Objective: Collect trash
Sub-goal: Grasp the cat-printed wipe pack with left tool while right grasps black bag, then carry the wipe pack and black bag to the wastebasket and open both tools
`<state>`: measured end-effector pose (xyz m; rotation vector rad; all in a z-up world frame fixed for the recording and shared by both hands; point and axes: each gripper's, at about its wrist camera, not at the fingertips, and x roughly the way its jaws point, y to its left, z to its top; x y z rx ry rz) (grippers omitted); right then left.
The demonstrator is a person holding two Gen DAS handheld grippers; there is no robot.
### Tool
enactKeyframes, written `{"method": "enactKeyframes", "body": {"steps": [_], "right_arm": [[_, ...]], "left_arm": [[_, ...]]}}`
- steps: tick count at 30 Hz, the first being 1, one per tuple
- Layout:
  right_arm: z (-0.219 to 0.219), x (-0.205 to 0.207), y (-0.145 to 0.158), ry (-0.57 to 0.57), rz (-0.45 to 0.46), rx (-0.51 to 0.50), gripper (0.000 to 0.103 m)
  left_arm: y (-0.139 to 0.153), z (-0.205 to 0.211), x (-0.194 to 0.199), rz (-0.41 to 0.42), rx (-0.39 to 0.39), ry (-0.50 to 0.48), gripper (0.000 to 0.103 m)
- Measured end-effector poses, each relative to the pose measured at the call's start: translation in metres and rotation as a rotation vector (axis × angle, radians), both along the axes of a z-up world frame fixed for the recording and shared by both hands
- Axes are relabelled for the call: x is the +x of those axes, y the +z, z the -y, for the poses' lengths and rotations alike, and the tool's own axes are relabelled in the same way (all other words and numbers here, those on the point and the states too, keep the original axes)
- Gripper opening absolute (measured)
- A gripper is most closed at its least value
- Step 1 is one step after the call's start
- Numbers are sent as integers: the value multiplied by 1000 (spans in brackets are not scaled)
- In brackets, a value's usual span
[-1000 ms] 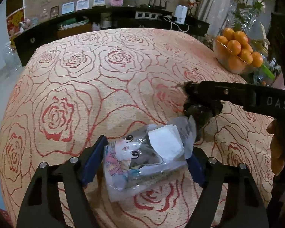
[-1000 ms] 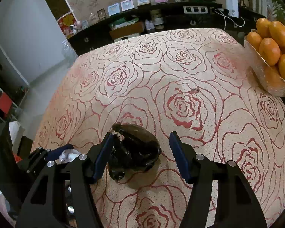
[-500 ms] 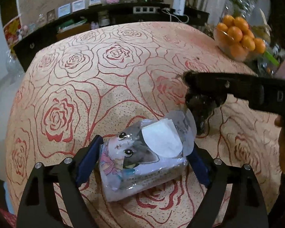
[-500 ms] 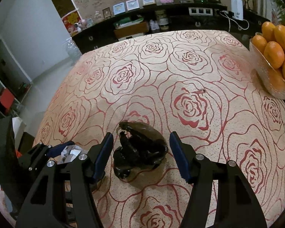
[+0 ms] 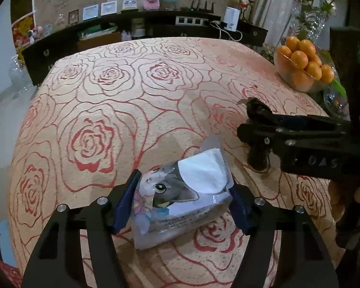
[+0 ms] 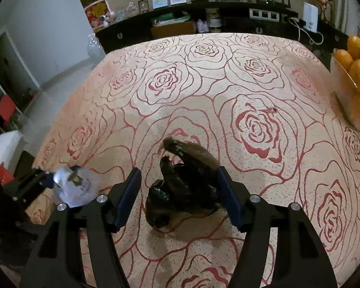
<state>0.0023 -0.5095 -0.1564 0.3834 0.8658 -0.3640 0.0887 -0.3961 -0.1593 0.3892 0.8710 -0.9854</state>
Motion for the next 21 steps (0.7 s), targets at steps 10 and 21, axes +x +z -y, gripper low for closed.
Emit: {"method": "enactKeyframes", "body": {"steps": [10,21], "right_arm": [[-3,0,-1,10,-25,-39,39],[-20,-5,35,10,75,-128,38]], "left_arm": [[31,-26,14,52,-56,83,65],[60,-39,10,147,-97,115,65]]}}
